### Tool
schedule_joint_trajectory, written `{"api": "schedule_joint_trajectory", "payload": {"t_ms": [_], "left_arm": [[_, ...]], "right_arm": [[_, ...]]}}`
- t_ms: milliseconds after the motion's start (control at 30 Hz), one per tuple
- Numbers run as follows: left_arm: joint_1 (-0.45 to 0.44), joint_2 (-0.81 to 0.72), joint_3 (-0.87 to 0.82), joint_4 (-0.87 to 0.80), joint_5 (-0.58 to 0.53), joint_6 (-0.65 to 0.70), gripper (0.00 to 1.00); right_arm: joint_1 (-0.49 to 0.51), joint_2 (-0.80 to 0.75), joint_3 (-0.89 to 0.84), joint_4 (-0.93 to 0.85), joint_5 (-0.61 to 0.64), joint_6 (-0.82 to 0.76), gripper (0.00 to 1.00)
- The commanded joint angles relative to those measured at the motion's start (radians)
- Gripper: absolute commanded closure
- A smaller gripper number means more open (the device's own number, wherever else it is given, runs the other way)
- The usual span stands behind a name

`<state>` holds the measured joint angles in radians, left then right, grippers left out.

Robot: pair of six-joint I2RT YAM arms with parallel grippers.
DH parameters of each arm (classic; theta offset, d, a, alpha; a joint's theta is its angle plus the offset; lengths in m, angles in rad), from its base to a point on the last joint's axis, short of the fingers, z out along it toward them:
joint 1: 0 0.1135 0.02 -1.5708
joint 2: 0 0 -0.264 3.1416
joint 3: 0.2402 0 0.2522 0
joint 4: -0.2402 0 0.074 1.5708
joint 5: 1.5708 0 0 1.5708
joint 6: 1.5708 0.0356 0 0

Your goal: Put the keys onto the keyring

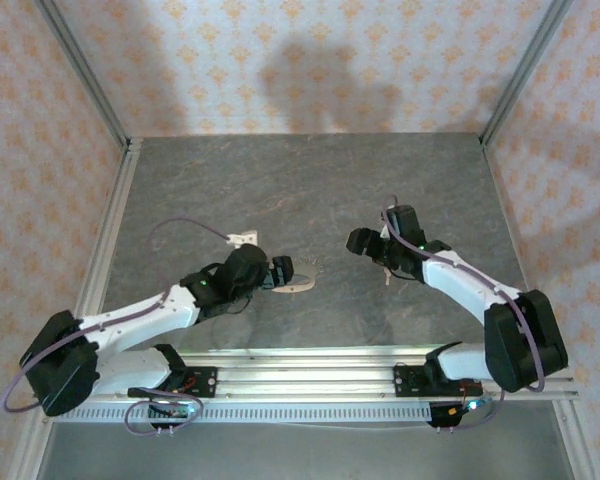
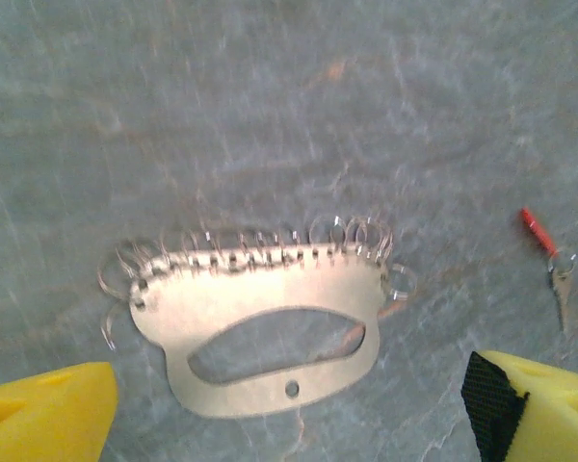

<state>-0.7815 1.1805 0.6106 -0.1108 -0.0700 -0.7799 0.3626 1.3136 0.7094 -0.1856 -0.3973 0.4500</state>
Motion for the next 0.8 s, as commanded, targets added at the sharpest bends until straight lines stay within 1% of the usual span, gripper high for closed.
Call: {"api": "schedule_joint_trajectory", "payload": {"t_ms": [0, 167, 467, 633, 767], "left_arm": [[-0.041, 0.068, 0.012, 0.068, -0.075, -0.084, 0.06], [-0.053, 0.166, 0.025, 0.14, -0.06, -0.107, 0.05], [-0.05, 0.277, 0.073, 0.193, -0.045, -0.096, 0.03], [-0.016, 0.343, 0.088, 0.242, -0.012, -0.107, 0.04], [0.018, 0.388, 0.114, 0.257, 0.023, -0.102, 0.04]], "right_arm": [[0.003, -0.031, -0.014, -0.069, 0.075, 0.019, 0.19], [0.004, -0.026, -0.01, -0.096, 0.109, 0.011, 0.18], [0.004, -0.017, -0.013, -0.081, 0.052, -0.008, 0.24], [0.004, -0.007, -0.006, -0.094, 0.034, -0.022, 0.28], [0.008, 0.0, -0.004, -0.094, 0.022, -0.021, 0.3]]}}
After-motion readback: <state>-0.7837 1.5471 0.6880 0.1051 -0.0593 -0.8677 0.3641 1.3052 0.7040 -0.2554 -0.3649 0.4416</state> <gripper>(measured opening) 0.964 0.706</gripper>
